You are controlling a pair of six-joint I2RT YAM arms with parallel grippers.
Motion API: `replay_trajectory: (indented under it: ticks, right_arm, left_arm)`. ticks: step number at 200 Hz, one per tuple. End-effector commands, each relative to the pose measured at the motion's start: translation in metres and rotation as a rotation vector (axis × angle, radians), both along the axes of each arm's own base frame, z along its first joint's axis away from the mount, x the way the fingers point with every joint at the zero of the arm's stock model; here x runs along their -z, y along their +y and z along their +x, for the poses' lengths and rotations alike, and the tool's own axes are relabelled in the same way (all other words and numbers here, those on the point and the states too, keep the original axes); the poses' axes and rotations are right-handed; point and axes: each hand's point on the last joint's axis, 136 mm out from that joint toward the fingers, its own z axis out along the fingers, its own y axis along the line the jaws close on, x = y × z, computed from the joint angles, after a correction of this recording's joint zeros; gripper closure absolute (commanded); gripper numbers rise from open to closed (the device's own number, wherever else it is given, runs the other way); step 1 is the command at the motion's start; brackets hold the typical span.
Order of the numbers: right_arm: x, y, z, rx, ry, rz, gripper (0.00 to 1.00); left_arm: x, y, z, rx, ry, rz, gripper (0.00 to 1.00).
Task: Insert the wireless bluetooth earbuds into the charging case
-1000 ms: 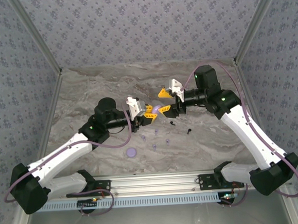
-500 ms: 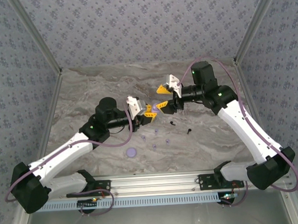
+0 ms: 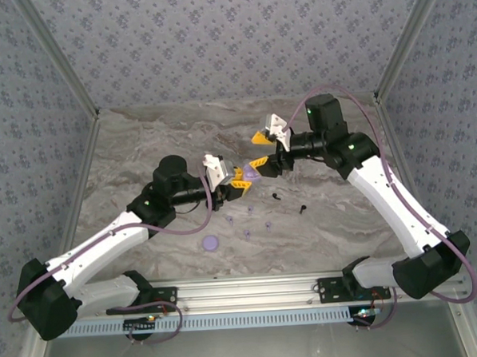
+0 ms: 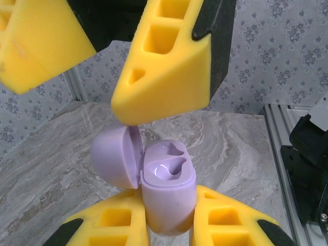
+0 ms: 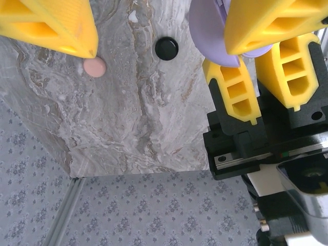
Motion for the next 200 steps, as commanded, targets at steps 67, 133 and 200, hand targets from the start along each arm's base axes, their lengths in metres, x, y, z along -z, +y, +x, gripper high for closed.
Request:
replay_trajectory:
  ticks: [67, 133, 200]
  right_arm:
    - [0.025, -0.091, 0.037, 0.656, 0.308, 0.057, 0.0]
    - [0.183, -0.085, 0.007, 0.827, 0.897, -0.081, 0.06]
    - [0.279, -0.058, -0.035, 0.923, 1.05, -0.559, 0.48]
  left_arm:
    - [0.005, 0.017, 0.013, -0.149, -0.052, -0.031, 1.0]
    - [0.024, 0.044, 0.021, -0.298, -0.054, -0.017, 1.0]
    - [0.026, 0.056, 0.024, -0.359, -0.082, -0.002, 1.0]
